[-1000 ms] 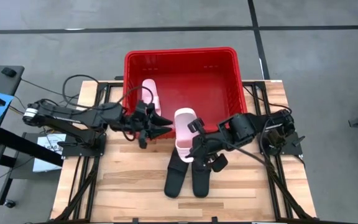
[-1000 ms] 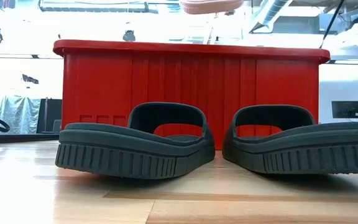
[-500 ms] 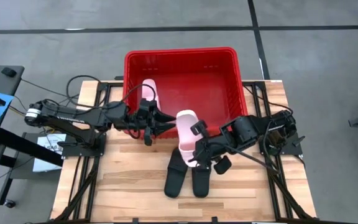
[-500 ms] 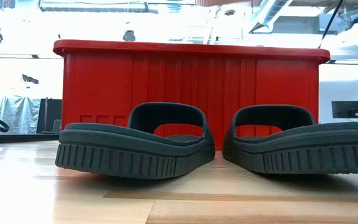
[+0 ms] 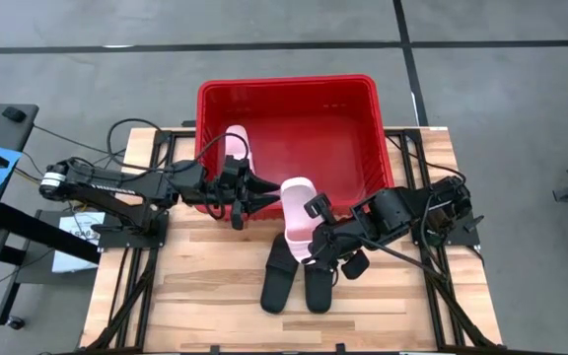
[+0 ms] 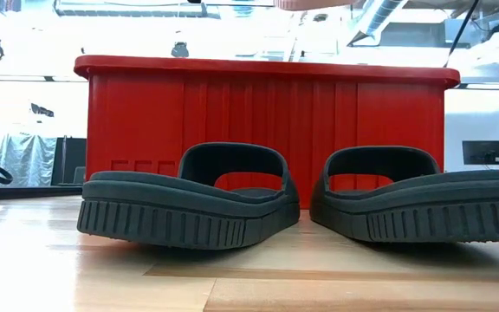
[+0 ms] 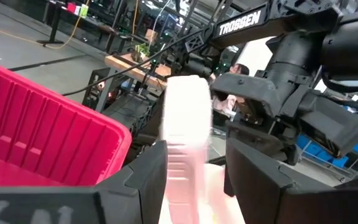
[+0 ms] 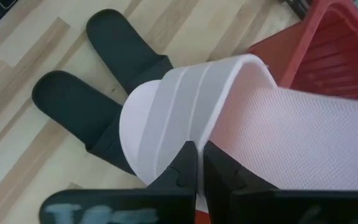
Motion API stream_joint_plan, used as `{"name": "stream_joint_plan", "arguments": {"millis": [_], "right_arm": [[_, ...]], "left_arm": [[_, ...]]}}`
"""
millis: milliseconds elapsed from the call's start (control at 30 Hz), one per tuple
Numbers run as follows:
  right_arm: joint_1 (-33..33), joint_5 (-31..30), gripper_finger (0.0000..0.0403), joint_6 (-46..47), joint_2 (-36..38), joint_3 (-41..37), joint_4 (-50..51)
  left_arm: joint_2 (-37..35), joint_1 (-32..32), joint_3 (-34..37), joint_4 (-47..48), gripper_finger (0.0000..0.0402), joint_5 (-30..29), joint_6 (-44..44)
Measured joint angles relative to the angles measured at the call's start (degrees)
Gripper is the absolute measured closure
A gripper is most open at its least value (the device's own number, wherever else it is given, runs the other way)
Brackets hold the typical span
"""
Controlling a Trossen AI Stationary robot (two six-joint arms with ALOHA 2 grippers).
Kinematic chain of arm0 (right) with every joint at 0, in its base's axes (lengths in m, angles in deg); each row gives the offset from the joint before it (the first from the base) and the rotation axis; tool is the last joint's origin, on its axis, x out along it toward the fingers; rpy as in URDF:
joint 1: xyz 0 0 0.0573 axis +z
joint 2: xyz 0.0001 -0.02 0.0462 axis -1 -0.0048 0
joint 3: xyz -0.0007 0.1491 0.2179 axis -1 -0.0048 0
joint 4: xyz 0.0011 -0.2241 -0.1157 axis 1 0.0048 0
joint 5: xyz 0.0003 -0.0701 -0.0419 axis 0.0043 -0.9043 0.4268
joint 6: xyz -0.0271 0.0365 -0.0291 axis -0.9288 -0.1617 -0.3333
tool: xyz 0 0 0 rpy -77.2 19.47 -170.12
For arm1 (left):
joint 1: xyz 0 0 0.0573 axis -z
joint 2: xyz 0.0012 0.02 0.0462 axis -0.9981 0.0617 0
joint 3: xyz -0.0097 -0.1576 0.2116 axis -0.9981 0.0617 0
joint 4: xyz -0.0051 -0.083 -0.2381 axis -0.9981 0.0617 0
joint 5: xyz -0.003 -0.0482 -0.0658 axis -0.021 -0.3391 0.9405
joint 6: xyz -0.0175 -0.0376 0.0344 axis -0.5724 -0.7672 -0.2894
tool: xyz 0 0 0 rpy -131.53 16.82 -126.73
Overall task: Pick and place slides into bin
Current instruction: Put the pink slipper in the red bin
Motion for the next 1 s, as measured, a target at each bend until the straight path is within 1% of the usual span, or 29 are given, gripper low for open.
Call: {"name": "stream_joint_plan", "arguments": {"millis": [300,467,533,600,667,800,900,1000], "right_arm": [[-0.1,0.0,0.0403,-2.9,0.0,0.0,-2.4],[-0.9,0.3,0.0403,-4.1,0.0,0.0,-3.1],[-1.3,0.4,0.0403,-4.4,0.0,0.0,-3.5],[-1.7,0.5,0.0403,-4.7,0.0,0.0,-4.0],[-2.1,0.5,0.0403,-4.9,0.0,0.0,-4.4],[-2.4,0.5,0.0403,-5.0,0.0,0.0,-5.0],[-2.4,0.6,0.0403,-5.0,0.0,0.0,-4.9],[-2.4,0.6,0.0403,-5.0,0.0,0.0,-4.9]], "left_arm": [[0.0,-0.2,0.0,-0.3,0.0246,-0.7,0.1],[1.2,-0.9,0.0,-1.3,0.0246,-0.1,0.0],[2.5,-1.2,-0.2,-3.9,0.0246,0.2,0.0],[3.2,-1.2,0.0,-3.6,0.0246,0.7,0.0],[4.7,-1.2,0.0,-6.2,0.0246,0.8,0.2],[5.5,-1.3,-0.1,-8.7,0.025,0.8,0.6],[5.6,-1.6,0.0,-8.4,0.0274,0.7,1.0],[5.4,-1.8,0.0,-9.3,0.0329,-0.1,1.1]]}}
